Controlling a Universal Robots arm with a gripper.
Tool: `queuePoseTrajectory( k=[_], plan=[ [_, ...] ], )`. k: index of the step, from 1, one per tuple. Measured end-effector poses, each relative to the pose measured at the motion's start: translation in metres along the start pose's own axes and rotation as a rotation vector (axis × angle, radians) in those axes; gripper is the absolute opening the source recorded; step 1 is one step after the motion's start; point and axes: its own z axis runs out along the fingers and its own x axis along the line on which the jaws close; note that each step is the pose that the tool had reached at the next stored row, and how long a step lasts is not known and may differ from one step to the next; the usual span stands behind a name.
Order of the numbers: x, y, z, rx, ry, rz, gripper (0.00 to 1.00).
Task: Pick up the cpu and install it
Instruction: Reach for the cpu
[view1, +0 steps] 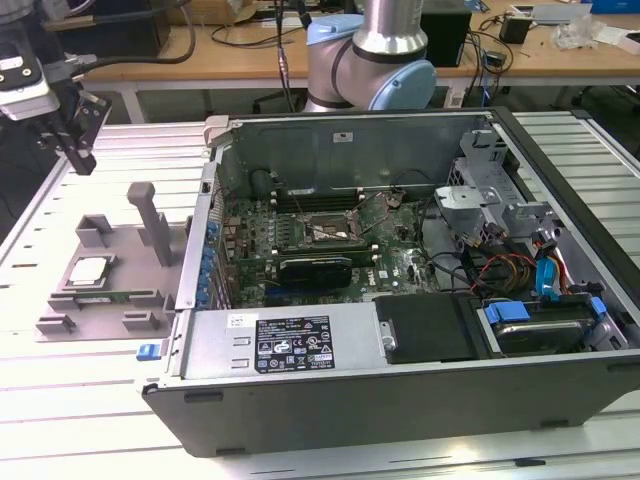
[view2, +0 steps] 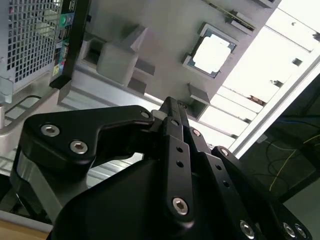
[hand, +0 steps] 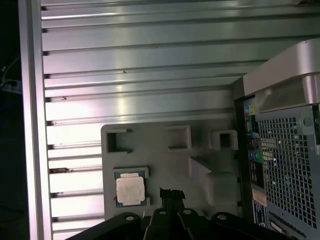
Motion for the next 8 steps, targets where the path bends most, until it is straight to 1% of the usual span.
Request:
queuePoseTrajectory(
  k=[1,4,8],
  plan=[
    [0.0032,-0.0003,0.0018,0.0000,0.0000,0.000,0.11],
    [0.0092,-0.0011,0.0059,0.0000,0.0000,0.000,0.11],
    [0.0133,-0.0052,0.0109,0.0000,0.0001,0.000,0.11]
  ],
)
